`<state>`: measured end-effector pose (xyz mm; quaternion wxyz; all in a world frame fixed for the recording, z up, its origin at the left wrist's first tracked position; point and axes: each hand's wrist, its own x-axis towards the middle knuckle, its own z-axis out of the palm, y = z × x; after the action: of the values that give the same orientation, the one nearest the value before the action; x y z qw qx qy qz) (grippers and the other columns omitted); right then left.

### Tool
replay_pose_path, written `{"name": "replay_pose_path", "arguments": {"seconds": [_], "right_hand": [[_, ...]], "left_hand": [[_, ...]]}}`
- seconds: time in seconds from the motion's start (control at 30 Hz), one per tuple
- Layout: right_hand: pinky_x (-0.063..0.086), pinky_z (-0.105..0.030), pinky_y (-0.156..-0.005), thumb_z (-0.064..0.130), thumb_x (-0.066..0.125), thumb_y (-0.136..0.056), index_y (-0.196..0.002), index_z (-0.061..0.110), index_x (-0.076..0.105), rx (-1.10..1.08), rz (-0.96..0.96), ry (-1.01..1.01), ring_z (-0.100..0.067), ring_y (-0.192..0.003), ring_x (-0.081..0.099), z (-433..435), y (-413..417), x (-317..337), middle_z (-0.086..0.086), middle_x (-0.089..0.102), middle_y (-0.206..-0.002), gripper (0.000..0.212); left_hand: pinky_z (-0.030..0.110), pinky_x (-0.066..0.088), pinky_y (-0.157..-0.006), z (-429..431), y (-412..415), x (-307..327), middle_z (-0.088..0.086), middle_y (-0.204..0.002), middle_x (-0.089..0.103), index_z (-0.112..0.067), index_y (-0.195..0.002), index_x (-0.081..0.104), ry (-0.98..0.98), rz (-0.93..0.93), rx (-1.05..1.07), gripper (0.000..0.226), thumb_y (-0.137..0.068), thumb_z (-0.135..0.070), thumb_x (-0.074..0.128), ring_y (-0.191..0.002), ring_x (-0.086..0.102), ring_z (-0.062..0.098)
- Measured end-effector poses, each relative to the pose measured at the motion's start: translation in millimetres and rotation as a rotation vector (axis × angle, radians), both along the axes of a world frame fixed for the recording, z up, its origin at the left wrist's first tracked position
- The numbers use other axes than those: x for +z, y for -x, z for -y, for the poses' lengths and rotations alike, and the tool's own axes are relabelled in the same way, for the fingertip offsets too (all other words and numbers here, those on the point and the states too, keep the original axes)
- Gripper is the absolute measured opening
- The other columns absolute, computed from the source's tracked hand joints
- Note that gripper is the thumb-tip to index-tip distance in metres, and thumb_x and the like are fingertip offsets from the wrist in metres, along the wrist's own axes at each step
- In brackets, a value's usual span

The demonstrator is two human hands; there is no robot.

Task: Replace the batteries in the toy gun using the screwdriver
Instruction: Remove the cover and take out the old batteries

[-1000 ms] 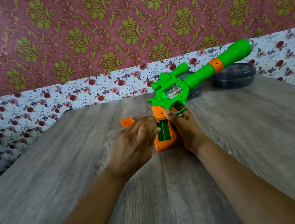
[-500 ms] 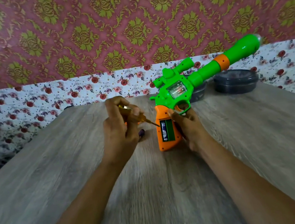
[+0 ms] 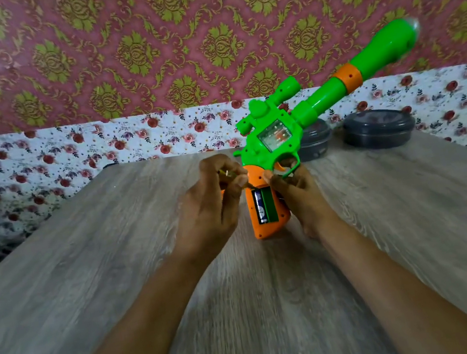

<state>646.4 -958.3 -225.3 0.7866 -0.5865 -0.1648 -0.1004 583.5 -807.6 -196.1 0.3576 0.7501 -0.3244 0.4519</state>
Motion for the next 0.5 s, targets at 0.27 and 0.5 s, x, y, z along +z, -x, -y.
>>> {"name": "replay_pose_path", "arguments": {"seconds": [0.27,0.5], "right_hand": [[0.053,-0.015,-0.061,-0.003,0.053,-0.088,-0.129,-0.001,0.045,-0.04,-0.046,-0.014,0.002,-0.069,0.066,1.7,-4.4,-3.2,0.013,0.072,-0.077,0.042],[0.053,-0.022,-0.079,0.014,0.065,-0.077,-0.126,0.004,0.048,-0.067,0.0,0.073,0.0,-0.082,0.066,-0.5,-2.3,0.8,0.008,0.068,-0.097,0.054]], "left_hand": [[0.013,0.048,-0.052,-4.1,-6.0,-1.8,0.007,-0.078,0.065,-0.023,-0.101,0.03,0.106,-0.142,0.019,0.015,-0.096,-0.026,0.044,-0.068,0.064,0.012],[0.034,0.056,-0.062,-5.0,-5.0,-0.3,0.002,-0.089,0.065,-0.023,-0.101,0.03,0.126,-0.045,0.009,0.014,-0.097,-0.022,0.044,-0.071,0.067,0.015]]}}
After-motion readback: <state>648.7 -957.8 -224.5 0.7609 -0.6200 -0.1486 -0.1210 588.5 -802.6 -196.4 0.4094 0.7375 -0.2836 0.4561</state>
